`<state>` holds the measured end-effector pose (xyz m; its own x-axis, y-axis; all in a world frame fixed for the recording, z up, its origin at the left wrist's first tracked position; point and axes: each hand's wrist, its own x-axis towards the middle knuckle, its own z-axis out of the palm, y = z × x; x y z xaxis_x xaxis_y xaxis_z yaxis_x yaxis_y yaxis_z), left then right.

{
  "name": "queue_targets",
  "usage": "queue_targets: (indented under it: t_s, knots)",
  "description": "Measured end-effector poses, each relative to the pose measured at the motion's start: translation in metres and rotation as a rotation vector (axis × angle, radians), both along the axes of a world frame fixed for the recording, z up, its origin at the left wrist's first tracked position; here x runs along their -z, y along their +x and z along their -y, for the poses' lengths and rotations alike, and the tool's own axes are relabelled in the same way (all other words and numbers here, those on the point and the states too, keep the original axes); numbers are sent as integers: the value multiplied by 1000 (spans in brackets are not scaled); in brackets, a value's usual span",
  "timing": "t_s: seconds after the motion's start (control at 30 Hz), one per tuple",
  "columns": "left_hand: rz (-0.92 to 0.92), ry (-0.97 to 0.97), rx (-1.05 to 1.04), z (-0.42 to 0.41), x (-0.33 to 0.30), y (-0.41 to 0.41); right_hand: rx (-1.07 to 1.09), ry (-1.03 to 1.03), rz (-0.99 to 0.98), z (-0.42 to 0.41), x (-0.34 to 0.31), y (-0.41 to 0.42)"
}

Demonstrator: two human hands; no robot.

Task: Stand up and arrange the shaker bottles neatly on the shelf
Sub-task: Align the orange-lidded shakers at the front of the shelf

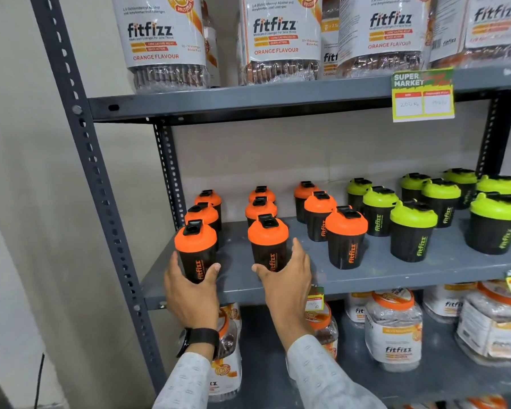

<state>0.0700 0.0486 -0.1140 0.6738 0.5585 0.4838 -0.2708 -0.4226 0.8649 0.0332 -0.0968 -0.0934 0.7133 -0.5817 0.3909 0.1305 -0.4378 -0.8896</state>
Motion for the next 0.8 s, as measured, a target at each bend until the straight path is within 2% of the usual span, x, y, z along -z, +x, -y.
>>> queue_targets:
  t_s: [0.8]
  knots:
    - [-2,12,9,-2,2,-3,77,-65,-22,-5,14,12]
